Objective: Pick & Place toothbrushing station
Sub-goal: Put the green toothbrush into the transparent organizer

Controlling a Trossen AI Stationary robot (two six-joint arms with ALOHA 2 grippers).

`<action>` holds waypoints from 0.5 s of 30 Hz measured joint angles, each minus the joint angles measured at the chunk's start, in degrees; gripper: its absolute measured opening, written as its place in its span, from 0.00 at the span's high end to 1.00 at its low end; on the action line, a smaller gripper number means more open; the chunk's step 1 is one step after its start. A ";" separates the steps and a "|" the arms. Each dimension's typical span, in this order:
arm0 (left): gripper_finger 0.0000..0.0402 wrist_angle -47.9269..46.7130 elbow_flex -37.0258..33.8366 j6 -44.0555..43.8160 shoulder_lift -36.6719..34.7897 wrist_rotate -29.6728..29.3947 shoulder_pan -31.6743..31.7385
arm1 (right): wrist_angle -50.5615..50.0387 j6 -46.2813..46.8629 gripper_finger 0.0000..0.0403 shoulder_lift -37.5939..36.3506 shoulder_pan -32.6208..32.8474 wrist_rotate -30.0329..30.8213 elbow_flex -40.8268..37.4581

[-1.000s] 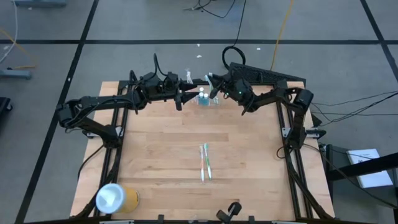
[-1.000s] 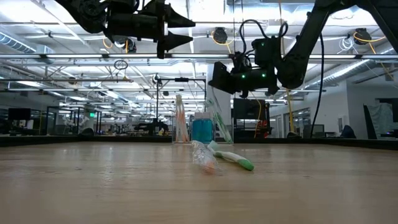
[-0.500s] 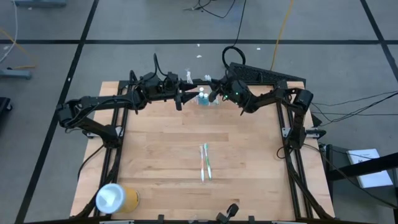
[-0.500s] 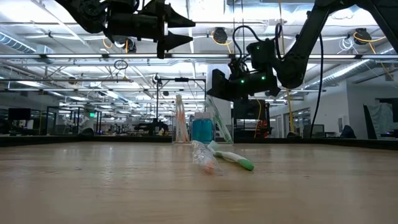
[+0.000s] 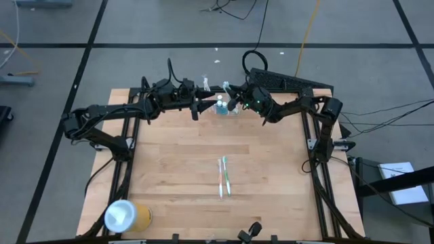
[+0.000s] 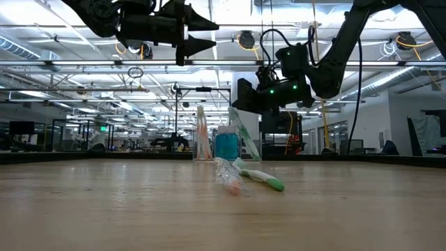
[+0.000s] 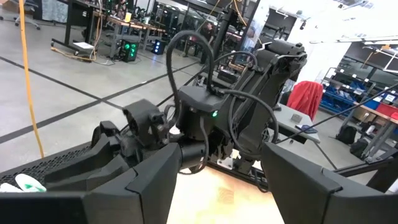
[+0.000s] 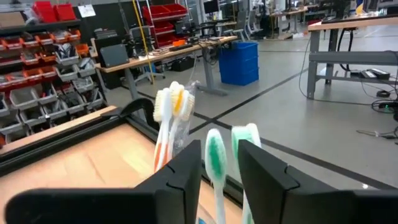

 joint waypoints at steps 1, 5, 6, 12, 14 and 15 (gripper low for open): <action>0.41 0.00 0.00 0.00 -0.01 0.02 0.00 | -0.45 -0.02 0.73 -0.70 0.00 -0.04 -0.04; 0.41 0.00 0.00 0.00 0.00 0.02 0.00 | -2.94 -0.02 0.67 -3.64 0.28 -0.27 -0.04; 0.41 0.00 0.00 0.00 0.00 0.02 0.00 | -4.99 -0.02 0.65 -4.91 0.40 -0.41 -0.04; 0.41 0.00 0.00 0.00 0.00 0.01 0.00 | -18.39 0.20 0.58 -14.17 2.62 -12.73 -0.28; 0.41 -0.01 0.00 0.00 0.00 0.01 0.00 | -21.46 1.22 0.58 -17.35 4.52 -20.64 -1.28; 0.41 0.00 0.00 0.00 0.00 0.02 0.00 | -21.90 2.36 0.58 -18.82 5.77 -24.63 -2.18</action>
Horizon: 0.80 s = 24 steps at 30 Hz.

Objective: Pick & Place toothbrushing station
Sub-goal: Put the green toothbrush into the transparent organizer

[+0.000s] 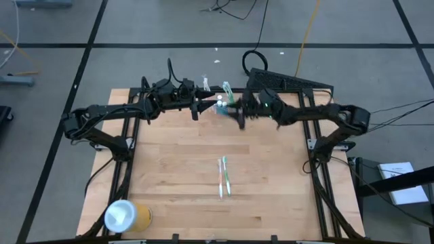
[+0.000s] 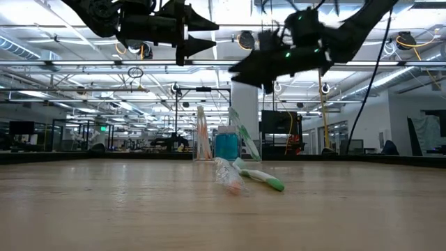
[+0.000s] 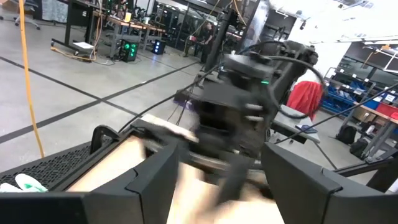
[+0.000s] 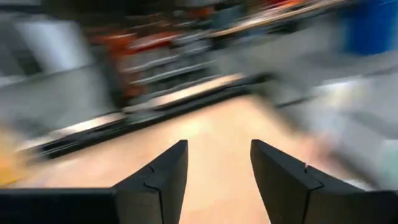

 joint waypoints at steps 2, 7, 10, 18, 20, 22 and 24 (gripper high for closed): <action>0.41 0.00 0.00 0.00 0.00 0.00 0.00 | 0.27 2.72 0.58 -2.26 3.55 -6.57 -2.19; 0.41 0.01 0.00 0.00 -0.01 -0.01 0.01 | 0.12 3.38 0.59 -4.13 16.94 -3.66 -7.47; 0.41 0.00 0.00 0.00 0.00 -0.01 0.01 | -2.16 2.93 0.58 -2.20 25.35 8.04 -8.06; 0.41 -0.01 0.00 0.00 0.00 0.00 0.00 | -9.79 7.73 0.47 2.59 34.85 27.99 -8.02; 0.41 0.00 0.00 0.00 0.00 0.00 0.02 | -8.44 8.49 0.46 4.59 36.11 25.22 -8.02; 0.41 0.00 0.00 0.00 0.00 0.00 0.00 | -6.39 11.10 0.46 6.86 37.25 20.69 -8.02; 0.41 0.00 0.00 0.00 0.00 0.00 0.00 | -3.64 14.62 0.46 9.36 38.38 19.95 -8.02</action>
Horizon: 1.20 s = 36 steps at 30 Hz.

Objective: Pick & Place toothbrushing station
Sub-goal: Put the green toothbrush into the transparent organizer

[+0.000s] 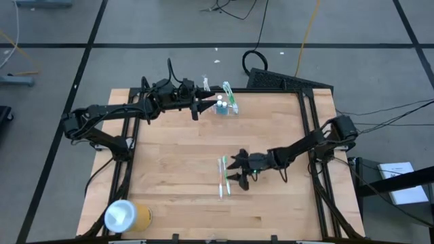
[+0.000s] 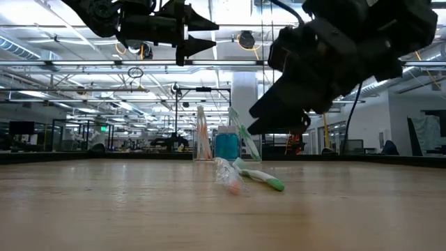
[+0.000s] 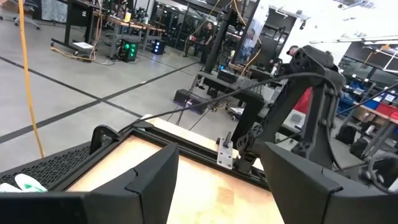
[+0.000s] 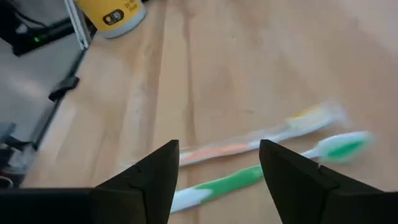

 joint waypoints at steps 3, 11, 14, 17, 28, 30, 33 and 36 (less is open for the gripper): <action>0.41 -0.01 0.00 0.00 0.00 0.00 0.00 | 4.43 3.24 0.48 4.12 0.87 0.10 0.00; 0.41 -0.03 0.00 0.00 -0.01 0.01 0.00 | 0.37 7.91 0.49 11.11 1.71 -5.88 8.60; 0.41 0.04 0.00 0.00 0.00 0.02 0.00 | -10.68 8.50 0.50 11.35 1.98 -5.91 12.34; 0.41 0.06 0.00 0.00 -0.01 0.01 0.00 | -21.76 10.74 0.50 10.35 1.99 -5.65 14.93; 0.41 0.02 0.00 0.00 0.00 0.02 -0.02 | -34.10 12.36 0.50 2.74 3.92 -3.82 15.01; 0.41 0.01 0.00 0.00 -0.01 0.02 -0.02 | -39.44 13.27 0.50 0.66 5.18 -0.29 14.96; 0.41 0.02 0.00 0.00 -0.02 0.00 -0.02 | -43.46 15.43 0.50 -2.17 6.87 7.68 14.98; 0.41 0.00 0.00 0.00 0.00 0.00 -0.02 | -43.94 16.31 0.50 -3.11 7.84 20.41 14.97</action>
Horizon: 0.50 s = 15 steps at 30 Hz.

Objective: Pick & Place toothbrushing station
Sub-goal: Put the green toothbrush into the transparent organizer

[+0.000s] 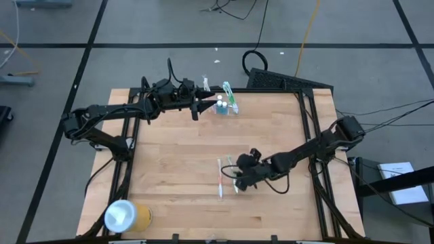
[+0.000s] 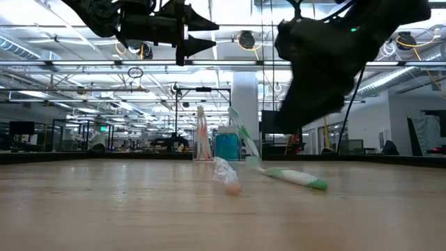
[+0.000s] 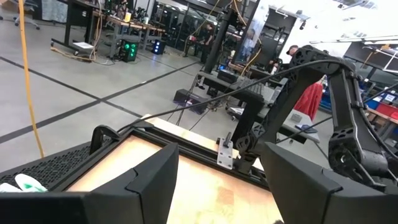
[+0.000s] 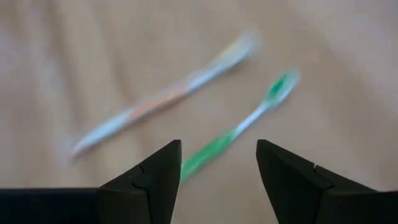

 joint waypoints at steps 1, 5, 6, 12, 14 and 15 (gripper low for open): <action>0.41 0.01 0.00 0.00 -0.01 0.00 0.00 | 0.77 -0.56 0.50 0.43 -0.11 3.28 0.02; 0.41 0.01 0.00 0.00 0.00 0.02 0.00 | 1.61 -2.05 0.50 3.65 -2.46 6.75 0.02; 0.41 -0.02 0.00 0.00 0.00 0.01 0.00 | 1.79 -1.90 0.50 4.70 -3.09 6.74 0.02; 0.41 0.00 0.00 0.00 0.00 0.01 0.00 | 4.49 0.53 0.50 9.77 -5.41 4.49 -0.02; 0.41 0.00 0.00 0.00 0.00 0.00 0.00 | 6.16 1.16 0.50 10.28 -5.87 2.67 0.00; 0.41 0.00 0.00 0.00 -0.01 0.00 0.00 | 7.49 1.20 0.50 10.90 -6.17 2.15 0.00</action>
